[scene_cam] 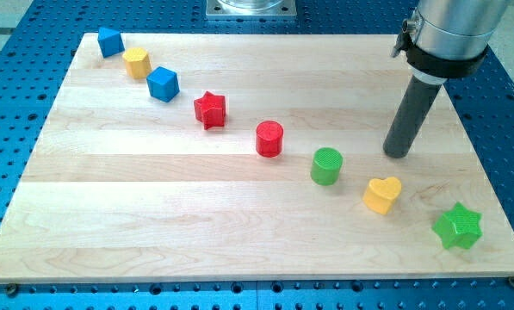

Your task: Move the arm vertically above the green circle

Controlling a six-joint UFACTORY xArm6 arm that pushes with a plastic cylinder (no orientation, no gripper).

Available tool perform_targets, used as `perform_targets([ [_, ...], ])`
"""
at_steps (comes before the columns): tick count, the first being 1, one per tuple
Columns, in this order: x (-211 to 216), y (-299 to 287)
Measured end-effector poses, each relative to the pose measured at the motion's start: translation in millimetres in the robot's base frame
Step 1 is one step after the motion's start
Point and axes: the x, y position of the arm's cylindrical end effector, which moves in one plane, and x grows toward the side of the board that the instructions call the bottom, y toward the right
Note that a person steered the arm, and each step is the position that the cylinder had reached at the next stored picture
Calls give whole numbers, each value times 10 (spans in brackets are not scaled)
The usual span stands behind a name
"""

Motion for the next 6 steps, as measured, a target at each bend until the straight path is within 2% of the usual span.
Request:
perform_targets([
  [4, -22, 128],
  [5, -187, 118],
  [6, -707, -442],
])
